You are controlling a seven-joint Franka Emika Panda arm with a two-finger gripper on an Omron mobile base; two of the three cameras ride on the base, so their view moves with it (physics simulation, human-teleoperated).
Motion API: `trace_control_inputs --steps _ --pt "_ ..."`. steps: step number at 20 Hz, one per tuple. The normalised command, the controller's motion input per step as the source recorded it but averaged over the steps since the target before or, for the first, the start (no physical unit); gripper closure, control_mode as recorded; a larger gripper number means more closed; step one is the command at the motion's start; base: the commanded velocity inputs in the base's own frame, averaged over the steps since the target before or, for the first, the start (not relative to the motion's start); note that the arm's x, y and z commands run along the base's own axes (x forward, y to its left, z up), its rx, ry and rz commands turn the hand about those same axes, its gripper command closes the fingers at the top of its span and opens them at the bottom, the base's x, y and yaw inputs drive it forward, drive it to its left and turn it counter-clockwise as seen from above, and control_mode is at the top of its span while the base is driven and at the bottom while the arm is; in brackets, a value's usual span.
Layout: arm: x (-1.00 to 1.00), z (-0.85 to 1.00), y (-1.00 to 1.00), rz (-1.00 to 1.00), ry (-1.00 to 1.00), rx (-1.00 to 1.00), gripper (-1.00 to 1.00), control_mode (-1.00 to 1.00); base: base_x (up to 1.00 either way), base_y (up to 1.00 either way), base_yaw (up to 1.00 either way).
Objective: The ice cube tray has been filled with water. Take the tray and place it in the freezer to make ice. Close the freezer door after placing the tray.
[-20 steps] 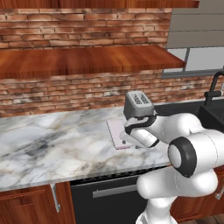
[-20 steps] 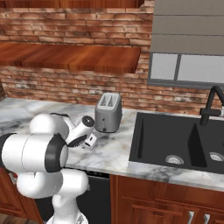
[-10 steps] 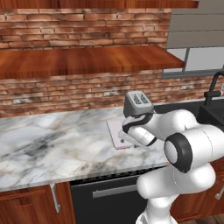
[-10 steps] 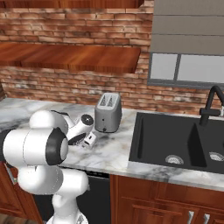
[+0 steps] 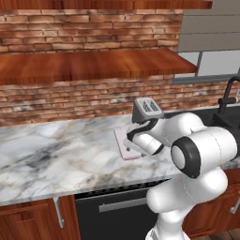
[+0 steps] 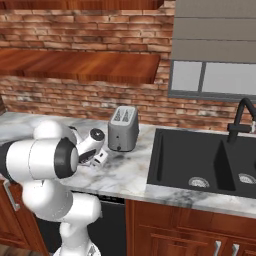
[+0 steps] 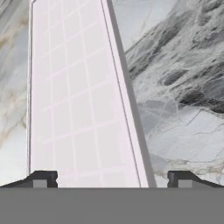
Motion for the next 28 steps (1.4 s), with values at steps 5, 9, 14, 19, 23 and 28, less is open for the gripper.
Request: trace_control_inputs --steps 5,9,14,19,23,28 --pt "0.00 -0.61 0.43 0.00 -0.02 0.02 1.00 -1.00 0.00 0.00 0.00" --pt "0.00 -0.86 0.69 0.00 0.00 0.07 1.00 -1.00 0.00 0.00 0.00" --pt "0.00 -0.88 0.75 0.00 0.00 0.05 1.00 -1.00 0.00 0.00 0.00" --pt "-0.06 -0.71 0.68 0.00 -0.05 0.04 1.00 -1.00 0.00 0.00 0.00" --pt "-0.57 -0.16 0.38 -0.02 -0.14 0.02 1.00 -1.00 0.00 0.00 0.00" --pt "-0.74 0.00 0.13 -0.08 -0.18 0.00 1.00 -1.00 0.00 0.00 0.00"
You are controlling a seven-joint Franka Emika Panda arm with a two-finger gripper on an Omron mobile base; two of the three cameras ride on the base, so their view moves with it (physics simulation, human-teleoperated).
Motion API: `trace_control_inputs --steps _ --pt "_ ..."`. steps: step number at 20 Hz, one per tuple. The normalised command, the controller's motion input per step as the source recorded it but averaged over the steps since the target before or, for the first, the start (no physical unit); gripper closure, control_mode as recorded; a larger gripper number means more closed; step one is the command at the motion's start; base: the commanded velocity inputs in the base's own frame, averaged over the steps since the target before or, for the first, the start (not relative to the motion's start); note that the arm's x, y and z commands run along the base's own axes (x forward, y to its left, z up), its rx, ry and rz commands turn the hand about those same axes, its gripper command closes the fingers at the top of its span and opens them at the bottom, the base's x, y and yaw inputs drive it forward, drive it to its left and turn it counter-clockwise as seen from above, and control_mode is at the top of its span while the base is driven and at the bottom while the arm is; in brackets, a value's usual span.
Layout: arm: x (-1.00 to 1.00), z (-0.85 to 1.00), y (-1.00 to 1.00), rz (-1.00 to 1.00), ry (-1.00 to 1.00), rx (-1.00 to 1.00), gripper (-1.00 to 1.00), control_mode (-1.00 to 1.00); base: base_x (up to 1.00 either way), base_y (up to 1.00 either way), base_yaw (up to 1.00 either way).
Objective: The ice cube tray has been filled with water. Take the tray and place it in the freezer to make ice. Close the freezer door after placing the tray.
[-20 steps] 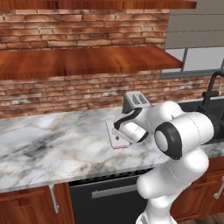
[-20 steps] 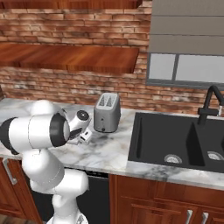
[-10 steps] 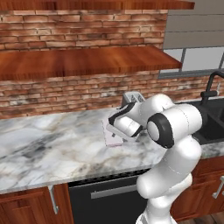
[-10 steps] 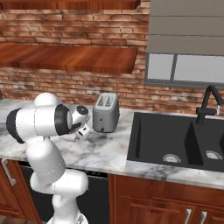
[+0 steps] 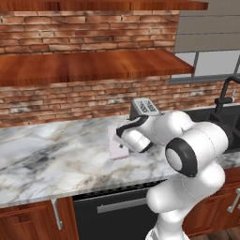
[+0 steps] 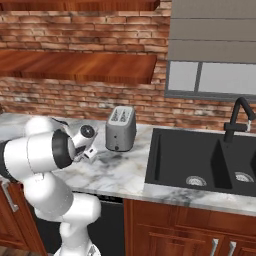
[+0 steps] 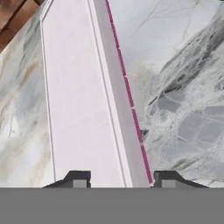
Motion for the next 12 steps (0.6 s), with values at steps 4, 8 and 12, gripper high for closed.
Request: trace_control_inputs --steps 4,8,12 --pt "-0.59 0.00 0.02 -0.12 -0.07 0.01 1.00 -1.00 0.00 0.00 0.00" --pt "-0.43 0.01 0.02 -0.13 0.00 0.00 1.00 -1.00 0.00 0.00 0.00" --pt "-0.29 0.07 0.05 -0.10 0.03 0.00 1.00 -1.00 0.00 0.00 0.00"
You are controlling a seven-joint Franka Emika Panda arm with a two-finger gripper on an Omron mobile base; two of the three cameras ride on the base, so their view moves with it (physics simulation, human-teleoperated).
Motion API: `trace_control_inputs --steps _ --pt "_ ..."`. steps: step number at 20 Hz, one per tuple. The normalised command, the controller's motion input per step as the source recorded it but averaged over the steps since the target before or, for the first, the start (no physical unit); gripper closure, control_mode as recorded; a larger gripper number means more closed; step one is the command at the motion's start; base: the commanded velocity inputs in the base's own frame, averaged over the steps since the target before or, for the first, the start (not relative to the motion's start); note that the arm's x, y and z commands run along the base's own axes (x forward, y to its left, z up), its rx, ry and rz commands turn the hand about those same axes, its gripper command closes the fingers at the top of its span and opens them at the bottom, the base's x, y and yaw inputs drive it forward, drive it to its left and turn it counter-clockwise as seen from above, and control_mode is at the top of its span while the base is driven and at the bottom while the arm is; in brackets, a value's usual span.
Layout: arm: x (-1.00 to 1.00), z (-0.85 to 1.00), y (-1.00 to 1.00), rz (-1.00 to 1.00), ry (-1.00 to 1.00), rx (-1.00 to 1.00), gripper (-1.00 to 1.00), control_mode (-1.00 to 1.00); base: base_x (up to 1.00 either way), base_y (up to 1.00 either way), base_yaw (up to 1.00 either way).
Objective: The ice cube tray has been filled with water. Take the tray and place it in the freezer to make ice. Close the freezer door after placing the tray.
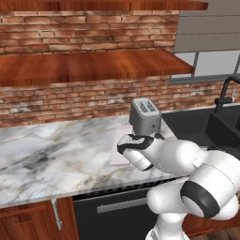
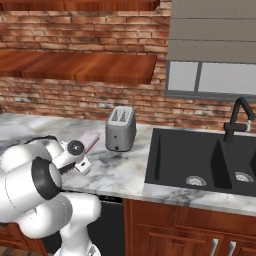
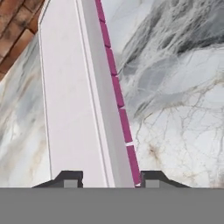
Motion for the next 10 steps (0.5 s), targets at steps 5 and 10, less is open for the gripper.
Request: trace_control_inputs --steps 5,10 --pt "-0.25 0.24 0.09 -0.05 0.04 0.00 1.00 -1.00 0.00 0.00 0.00" --pt "-0.27 0.42 0.27 0.00 0.00 0.00 1.00 -1.00 0.00 0.00 0.00"
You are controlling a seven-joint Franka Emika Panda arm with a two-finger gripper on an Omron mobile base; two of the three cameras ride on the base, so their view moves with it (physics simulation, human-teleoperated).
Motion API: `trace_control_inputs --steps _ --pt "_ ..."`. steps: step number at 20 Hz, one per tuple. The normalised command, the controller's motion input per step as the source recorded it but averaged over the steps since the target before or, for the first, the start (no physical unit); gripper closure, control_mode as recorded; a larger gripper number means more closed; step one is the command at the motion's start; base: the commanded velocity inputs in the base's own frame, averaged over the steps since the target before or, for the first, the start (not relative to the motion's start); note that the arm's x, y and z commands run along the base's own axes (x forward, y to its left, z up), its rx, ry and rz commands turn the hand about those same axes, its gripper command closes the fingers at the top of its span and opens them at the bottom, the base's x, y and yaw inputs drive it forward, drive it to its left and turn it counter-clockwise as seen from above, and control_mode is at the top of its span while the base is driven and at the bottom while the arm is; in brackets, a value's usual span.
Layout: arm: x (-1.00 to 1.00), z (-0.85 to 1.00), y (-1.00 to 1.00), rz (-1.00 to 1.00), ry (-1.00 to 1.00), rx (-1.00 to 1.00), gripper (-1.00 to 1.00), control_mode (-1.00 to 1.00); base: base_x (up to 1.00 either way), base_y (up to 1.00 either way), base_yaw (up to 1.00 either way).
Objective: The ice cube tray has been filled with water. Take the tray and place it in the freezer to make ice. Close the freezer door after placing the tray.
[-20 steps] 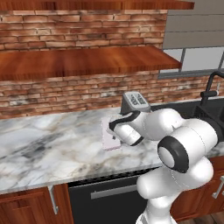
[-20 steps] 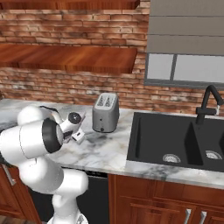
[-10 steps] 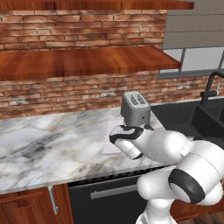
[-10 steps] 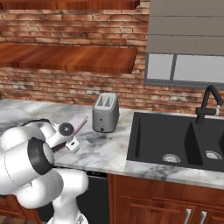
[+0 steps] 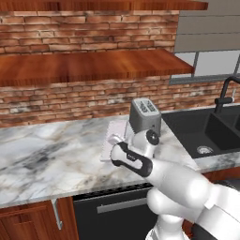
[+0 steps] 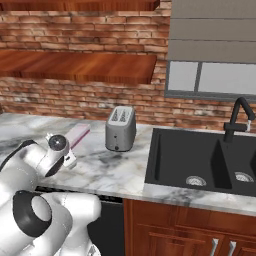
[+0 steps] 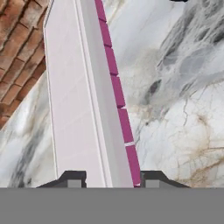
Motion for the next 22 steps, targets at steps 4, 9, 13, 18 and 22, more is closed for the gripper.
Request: trace_control_inputs --steps 4,9,13,18,22 --pt "-0.34 0.44 0.10 0.00 0.00 0.00 1.00 -1.00 0.00 0.00 0.00" --pt "-0.39 0.49 -0.09 0.00 0.07 0.00 1.00 -1.00 0.00 0.00 0.00" --pt "-0.34 0.66 -0.24 0.00 0.17 0.09 1.00 -1.00 0.00 0.00 0.00" --pt "-0.42 0.61 -0.13 0.00 -0.02 0.16 1.00 -1.00 0.00 0.00 0.00" --pt "-0.54 0.66 -0.13 0.00 -0.21 0.07 1.00 -1.00 0.00 0.00 0.00"
